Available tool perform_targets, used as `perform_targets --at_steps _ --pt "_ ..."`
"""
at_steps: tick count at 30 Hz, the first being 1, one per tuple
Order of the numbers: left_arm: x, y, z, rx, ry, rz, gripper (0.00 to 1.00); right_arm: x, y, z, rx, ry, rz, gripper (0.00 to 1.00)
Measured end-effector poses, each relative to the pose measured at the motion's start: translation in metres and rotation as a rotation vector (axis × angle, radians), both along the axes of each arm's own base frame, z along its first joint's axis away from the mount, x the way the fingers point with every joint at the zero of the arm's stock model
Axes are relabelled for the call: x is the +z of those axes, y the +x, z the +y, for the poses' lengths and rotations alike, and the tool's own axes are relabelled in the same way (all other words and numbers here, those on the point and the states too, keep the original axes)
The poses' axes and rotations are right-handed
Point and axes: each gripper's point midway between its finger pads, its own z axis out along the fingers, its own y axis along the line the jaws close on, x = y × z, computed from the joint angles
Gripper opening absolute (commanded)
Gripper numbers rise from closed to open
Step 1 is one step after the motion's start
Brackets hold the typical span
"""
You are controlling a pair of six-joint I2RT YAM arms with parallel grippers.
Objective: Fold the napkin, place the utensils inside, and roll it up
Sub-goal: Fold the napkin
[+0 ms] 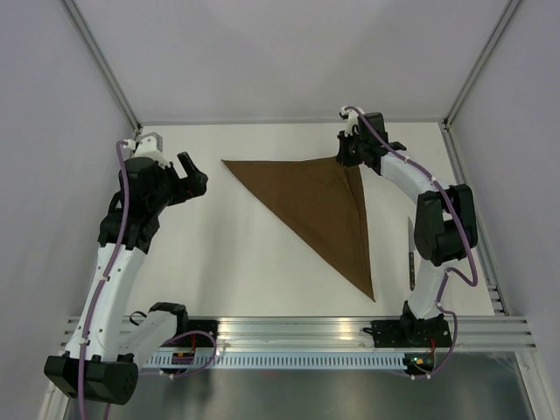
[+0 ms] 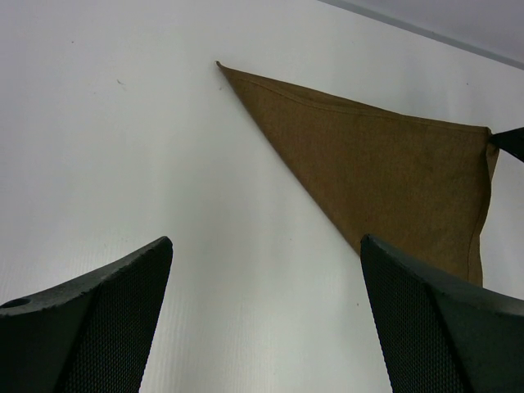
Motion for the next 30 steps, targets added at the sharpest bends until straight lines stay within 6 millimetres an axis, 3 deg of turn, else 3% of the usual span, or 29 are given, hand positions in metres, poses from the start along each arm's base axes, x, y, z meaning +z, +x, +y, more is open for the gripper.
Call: perform_targets --at_steps 13,30 --pt "0.000 0.001 -0.002 -0.011 -0.006 -0.001 1.00 0.008 0.000 -0.010 -0.016 0.010 -0.013 0.00" --pt "-0.001 0.004 -0.004 -0.018 -0.011 -0.003 1.00 0.002 0.002 -0.030 -0.054 0.016 0.002 0.00"
